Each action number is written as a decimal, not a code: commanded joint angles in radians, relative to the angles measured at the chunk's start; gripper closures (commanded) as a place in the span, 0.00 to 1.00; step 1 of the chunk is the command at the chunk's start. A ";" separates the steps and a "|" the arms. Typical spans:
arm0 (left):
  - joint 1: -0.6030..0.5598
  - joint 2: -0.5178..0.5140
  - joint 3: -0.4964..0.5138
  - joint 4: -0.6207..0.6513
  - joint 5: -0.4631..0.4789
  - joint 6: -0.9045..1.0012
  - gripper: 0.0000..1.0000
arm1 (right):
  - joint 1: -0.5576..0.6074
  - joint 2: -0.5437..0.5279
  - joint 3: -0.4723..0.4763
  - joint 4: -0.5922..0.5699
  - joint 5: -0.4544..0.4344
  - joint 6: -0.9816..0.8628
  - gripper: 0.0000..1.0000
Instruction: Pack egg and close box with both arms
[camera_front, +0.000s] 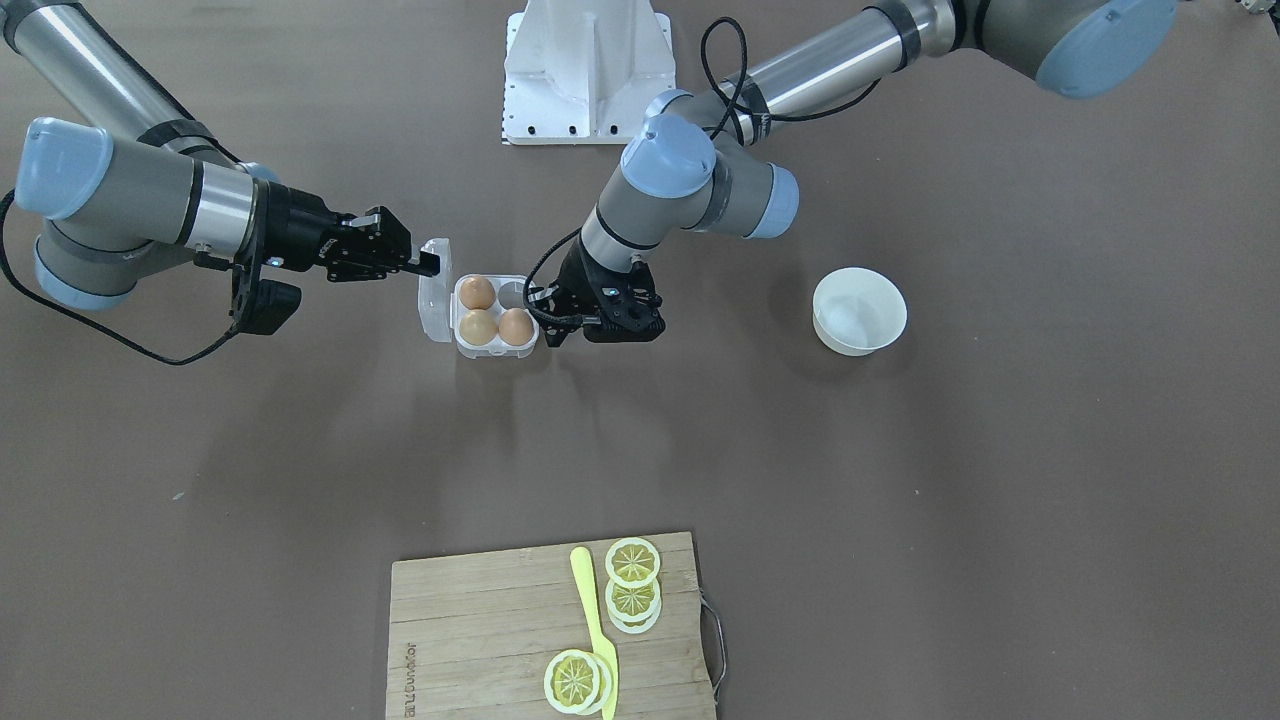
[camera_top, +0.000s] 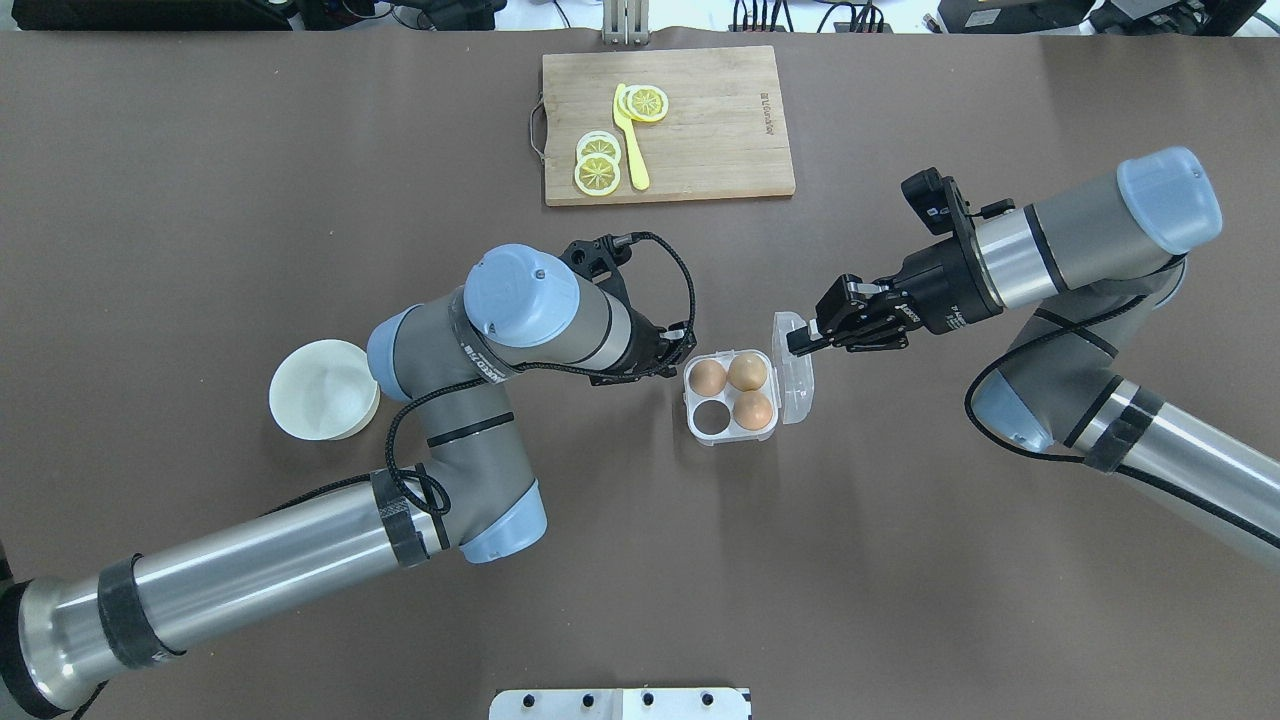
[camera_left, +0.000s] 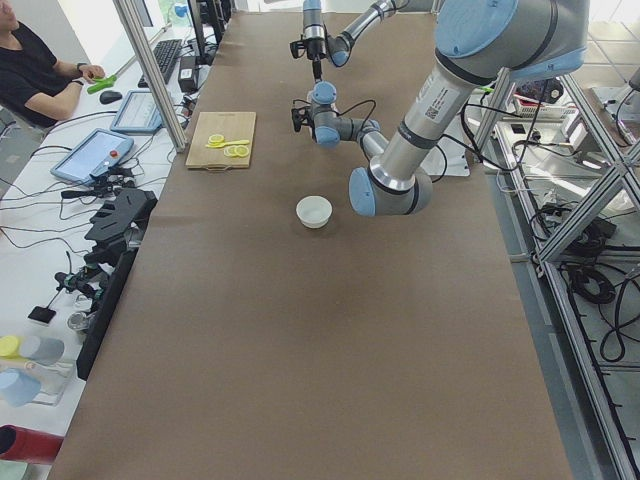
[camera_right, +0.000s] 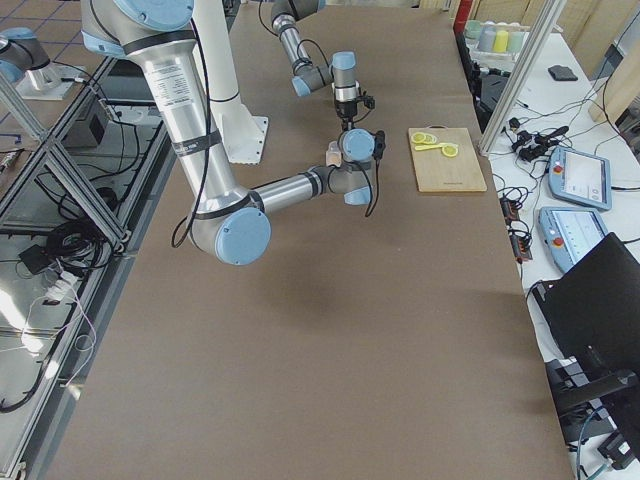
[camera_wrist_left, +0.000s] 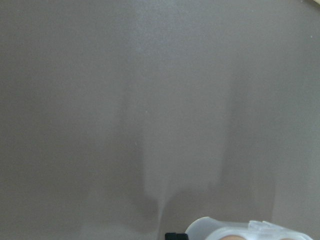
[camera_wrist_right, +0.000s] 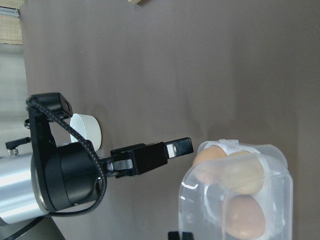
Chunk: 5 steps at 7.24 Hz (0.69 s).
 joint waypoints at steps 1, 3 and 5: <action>-0.022 0.003 -0.009 -0.002 -0.022 -0.001 1.00 | -0.006 0.002 -0.001 -0.002 -0.002 0.000 1.00; -0.022 0.003 -0.011 -0.002 -0.022 -0.001 1.00 | -0.021 0.002 -0.003 -0.004 -0.007 -0.002 1.00; -0.022 0.003 -0.012 -0.002 -0.022 -0.005 1.00 | -0.033 0.005 -0.003 -0.005 -0.020 -0.002 1.00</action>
